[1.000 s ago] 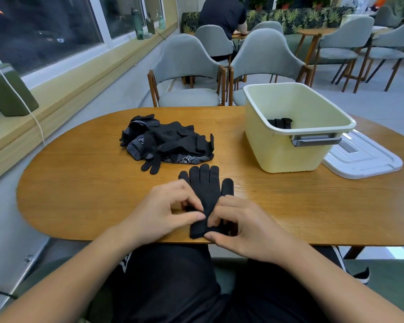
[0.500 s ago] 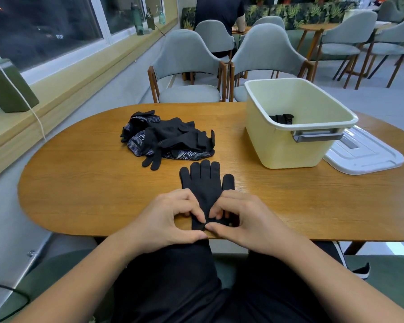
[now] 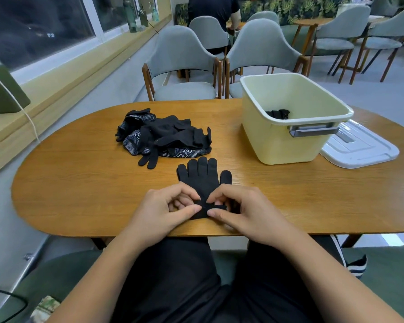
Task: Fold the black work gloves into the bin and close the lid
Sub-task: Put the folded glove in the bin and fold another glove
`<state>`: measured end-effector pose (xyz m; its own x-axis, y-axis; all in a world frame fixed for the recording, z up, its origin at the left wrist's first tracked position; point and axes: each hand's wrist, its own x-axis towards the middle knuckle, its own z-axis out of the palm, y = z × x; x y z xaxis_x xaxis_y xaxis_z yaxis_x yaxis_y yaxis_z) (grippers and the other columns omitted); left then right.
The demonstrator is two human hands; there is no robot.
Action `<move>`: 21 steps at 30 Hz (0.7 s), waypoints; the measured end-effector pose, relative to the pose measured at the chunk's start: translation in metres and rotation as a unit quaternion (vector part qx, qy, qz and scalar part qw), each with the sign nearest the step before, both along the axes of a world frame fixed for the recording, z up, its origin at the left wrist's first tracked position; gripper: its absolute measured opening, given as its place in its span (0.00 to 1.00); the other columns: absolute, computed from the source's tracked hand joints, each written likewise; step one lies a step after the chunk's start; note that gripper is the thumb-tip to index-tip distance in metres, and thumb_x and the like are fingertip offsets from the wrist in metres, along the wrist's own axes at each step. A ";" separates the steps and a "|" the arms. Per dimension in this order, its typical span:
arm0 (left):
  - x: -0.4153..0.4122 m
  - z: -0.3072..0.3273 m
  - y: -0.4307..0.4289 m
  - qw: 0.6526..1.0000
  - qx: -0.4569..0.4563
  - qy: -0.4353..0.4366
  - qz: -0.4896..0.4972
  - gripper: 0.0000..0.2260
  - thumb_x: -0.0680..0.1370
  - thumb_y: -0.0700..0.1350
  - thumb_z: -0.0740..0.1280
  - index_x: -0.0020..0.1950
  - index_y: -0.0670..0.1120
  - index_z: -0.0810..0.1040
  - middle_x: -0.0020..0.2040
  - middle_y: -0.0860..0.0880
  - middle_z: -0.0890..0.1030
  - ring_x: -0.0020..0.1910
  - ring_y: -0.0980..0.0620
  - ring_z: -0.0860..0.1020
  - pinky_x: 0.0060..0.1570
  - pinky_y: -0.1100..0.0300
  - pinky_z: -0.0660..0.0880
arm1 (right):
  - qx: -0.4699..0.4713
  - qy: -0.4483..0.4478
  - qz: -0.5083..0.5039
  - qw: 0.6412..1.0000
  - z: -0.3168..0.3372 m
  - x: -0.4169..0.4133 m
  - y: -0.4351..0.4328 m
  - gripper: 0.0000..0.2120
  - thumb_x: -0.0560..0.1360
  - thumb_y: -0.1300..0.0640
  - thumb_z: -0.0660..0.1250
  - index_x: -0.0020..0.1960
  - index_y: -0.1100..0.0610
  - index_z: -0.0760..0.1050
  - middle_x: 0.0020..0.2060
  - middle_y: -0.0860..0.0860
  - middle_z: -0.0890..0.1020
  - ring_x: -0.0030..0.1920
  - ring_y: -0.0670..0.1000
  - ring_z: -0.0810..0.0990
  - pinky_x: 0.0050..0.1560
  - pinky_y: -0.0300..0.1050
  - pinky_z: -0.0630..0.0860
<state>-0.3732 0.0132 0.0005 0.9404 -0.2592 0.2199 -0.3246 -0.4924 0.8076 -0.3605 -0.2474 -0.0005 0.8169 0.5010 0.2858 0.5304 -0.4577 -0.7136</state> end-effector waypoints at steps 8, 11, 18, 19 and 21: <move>-0.003 0.000 -0.004 0.993 0.091 -0.079 0.010 0.04 0.79 0.49 0.77 0.48 0.59 0.85 0.45 0.57 0.82 0.44 0.50 0.80 0.44 0.60 0.77 | -0.003 -0.023 -0.042 0.999 -0.003 0.004 0.002 0.06 0.81 0.49 0.76 0.46 0.46 0.82 0.39 0.42 0.81 0.44 0.48 0.80 0.44 0.40 0.72; -0.006 0.002 -0.005 0.991 0.099 -0.086 0.011 0.05 0.79 0.48 0.77 0.49 0.59 0.86 0.49 0.58 0.81 0.46 0.50 0.80 0.45 0.63 0.76 | -0.018 -0.051 -0.053 0.997 -0.006 0.005 0.003 0.07 0.81 0.49 0.75 0.45 0.47 0.80 0.39 0.42 0.79 0.46 0.46 0.78 0.46 0.41 0.72; -0.012 0.004 -0.004 0.986 0.104 -0.126 -0.017 0.10 0.78 0.40 0.77 0.53 0.56 0.88 0.52 0.60 0.82 0.54 0.52 0.82 0.52 0.60 0.78 | -0.042 -0.103 -0.071 0.991 -0.009 0.002 0.003 0.03 0.81 0.51 0.73 0.49 0.47 0.81 0.46 0.42 0.74 0.51 0.49 0.75 0.50 0.52 0.77; -0.013 0.004 -0.004 0.985 0.114 -0.132 -0.020 0.10 0.78 0.41 0.77 0.54 0.56 0.88 0.52 0.60 0.82 0.55 0.53 0.82 0.53 0.59 0.79 | -0.051 -0.127 -0.061 0.989 -0.010 0.002 0.003 0.02 0.82 0.52 0.72 0.51 0.48 0.81 0.48 0.43 0.74 0.51 0.50 0.76 0.49 0.53 0.77; -0.013 0.003 -0.004 0.981 0.135 -0.136 -0.026 0.10 0.77 0.44 0.78 0.56 0.56 0.88 0.54 0.61 0.81 0.56 0.55 0.82 0.54 0.59 0.79 | -0.079 -0.185 -0.043 0.979 -0.011 0.000 0.005 0.03 0.84 0.56 0.70 0.54 0.50 0.82 0.50 0.45 0.76 0.50 0.52 0.76 0.48 0.54 0.76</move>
